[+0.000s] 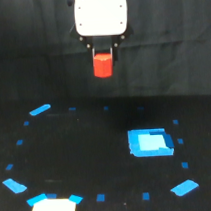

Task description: Pick up the red object from the table

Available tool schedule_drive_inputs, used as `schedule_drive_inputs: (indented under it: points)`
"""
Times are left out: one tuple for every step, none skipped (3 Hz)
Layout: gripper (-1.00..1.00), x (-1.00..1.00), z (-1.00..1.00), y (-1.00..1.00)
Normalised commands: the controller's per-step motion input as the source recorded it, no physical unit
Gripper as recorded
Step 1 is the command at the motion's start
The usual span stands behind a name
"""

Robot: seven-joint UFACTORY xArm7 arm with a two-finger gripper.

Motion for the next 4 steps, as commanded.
schedule_drive_inputs:
  points:
    - [-1.00, -0.07, 0.32, 0.18]
    - [-1.00, 0.03, 0.31, 0.05]
    - [-1.00, 0.03, 0.20, -0.26]
    - [-1.00, -0.03, 0.38, 0.05]
